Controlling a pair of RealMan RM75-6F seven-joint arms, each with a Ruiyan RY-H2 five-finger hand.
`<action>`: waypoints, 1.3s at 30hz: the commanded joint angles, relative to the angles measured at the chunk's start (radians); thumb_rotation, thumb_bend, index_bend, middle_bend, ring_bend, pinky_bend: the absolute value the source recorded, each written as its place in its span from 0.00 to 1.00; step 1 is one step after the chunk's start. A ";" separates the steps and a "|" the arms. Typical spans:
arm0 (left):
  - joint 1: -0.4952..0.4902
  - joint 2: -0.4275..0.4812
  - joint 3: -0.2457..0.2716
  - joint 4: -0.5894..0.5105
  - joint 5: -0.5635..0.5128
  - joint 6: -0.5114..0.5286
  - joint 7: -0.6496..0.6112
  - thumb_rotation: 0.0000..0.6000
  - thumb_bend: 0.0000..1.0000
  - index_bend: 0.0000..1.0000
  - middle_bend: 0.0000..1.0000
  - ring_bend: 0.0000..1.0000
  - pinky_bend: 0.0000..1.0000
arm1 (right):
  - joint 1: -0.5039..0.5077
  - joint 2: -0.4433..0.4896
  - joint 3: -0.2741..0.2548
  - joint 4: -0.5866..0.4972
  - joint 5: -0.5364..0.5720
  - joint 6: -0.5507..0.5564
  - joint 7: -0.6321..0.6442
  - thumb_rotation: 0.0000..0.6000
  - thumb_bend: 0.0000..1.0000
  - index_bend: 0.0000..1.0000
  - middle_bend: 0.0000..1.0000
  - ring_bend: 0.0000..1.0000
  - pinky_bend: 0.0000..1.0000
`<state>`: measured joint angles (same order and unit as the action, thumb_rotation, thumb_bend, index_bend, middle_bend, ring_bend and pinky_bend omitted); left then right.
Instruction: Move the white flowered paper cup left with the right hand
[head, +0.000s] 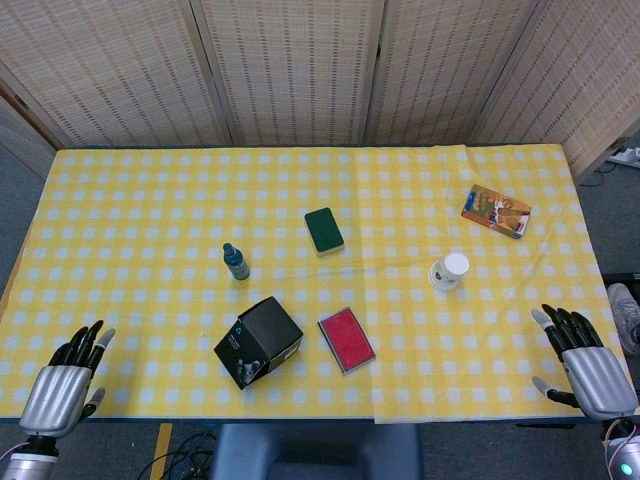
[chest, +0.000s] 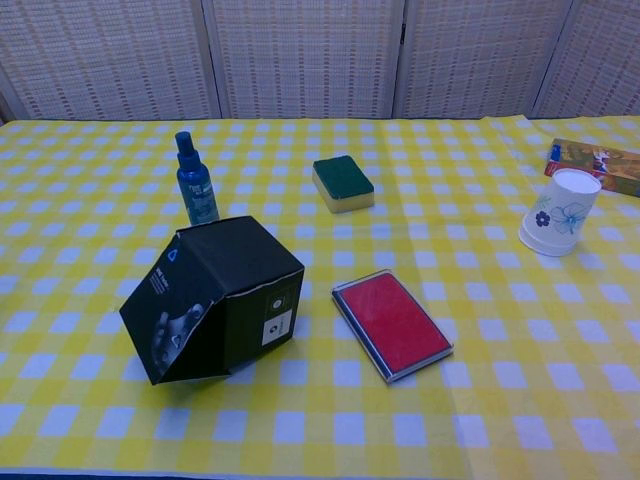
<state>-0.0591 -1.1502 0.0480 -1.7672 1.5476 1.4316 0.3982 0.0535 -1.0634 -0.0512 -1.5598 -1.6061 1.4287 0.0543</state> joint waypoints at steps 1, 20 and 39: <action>-0.010 -0.004 -0.009 0.005 -0.013 -0.014 -0.004 1.00 0.32 0.03 0.00 0.00 0.23 | -0.002 0.001 0.001 0.003 0.007 -0.002 0.002 1.00 0.22 0.00 0.00 0.00 0.00; -0.009 0.010 0.014 -0.013 0.051 0.011 -0.040 1.00 0.32 0.03 0.00 0.00 0.23 | 0.196 0.209 0.112 -0.272 0.177 -0.292 -0.070 1.00 0.23 0.00 0.00 0.00 0.00; -0.018 0.024 0.001 -0.009 0.017 -0.009 -0.073 1.00 0.32 0.03 0.00 0.00 0.23 | 0.595 0.173 0.216 -0.130 0.681 -0.815 -0.140 1.00 0.26 0.00 0.00 0.00 0.00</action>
<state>-0.0768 -1.1262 0.0497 -1.7761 1.5648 1.4234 0.3250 0.6298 -0.8750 0.1657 -1.7069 -0.9454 0.6333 -0.0731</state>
